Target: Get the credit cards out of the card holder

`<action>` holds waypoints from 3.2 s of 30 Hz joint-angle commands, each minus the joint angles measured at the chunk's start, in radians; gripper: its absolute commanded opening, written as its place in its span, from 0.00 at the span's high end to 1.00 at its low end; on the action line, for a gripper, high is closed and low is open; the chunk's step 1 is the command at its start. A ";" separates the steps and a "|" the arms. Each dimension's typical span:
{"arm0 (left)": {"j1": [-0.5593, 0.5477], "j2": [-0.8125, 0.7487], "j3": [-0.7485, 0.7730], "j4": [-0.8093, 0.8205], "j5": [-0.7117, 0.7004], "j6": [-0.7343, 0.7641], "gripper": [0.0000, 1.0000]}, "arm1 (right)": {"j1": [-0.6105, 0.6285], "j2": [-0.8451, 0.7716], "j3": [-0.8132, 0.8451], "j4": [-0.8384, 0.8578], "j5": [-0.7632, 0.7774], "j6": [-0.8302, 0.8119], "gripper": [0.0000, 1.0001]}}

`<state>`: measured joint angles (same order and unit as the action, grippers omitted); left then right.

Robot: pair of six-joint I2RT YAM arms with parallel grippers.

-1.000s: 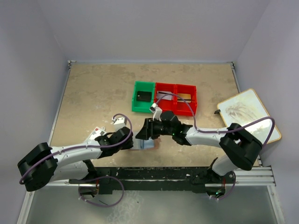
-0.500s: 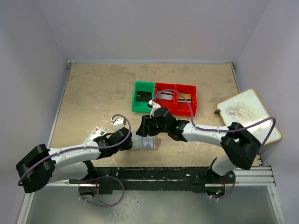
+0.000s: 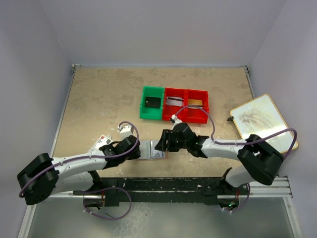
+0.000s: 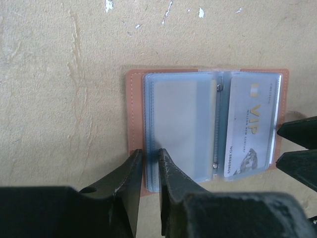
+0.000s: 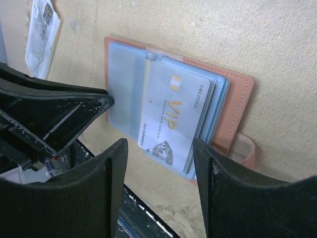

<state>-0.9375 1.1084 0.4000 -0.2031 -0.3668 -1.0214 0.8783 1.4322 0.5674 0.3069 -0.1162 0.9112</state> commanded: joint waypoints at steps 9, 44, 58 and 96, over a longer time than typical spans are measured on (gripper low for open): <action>-0.001 -0.001 0.005 -0.002 0.012 0.010 0.83 | -0.006 0.073 -0.018 0.119 -0.045 0.047 0.42; -0.002 0.219 0.126 0.281 0.223 0.029 0.84 | -0.022 -0.066 -0.090 0.117 0.049 0.090 0.49; -0.003 0.241 0.059 0.269 0.184 0.034 0.87 | -0.022 0.013 -0.076 0.148 -0.001 0.083 0.49; -0.003 0.247 -0.021 0.253 0.129 0.020 1.00 | -0.037 -0.032 -0.096 0.091 0.039 0.078 0.46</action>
<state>-0.9382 1.3407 0.4164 0.1566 -0.1886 -1.0134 0.8494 1.4250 0.4725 0.4160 -0.0944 1.0119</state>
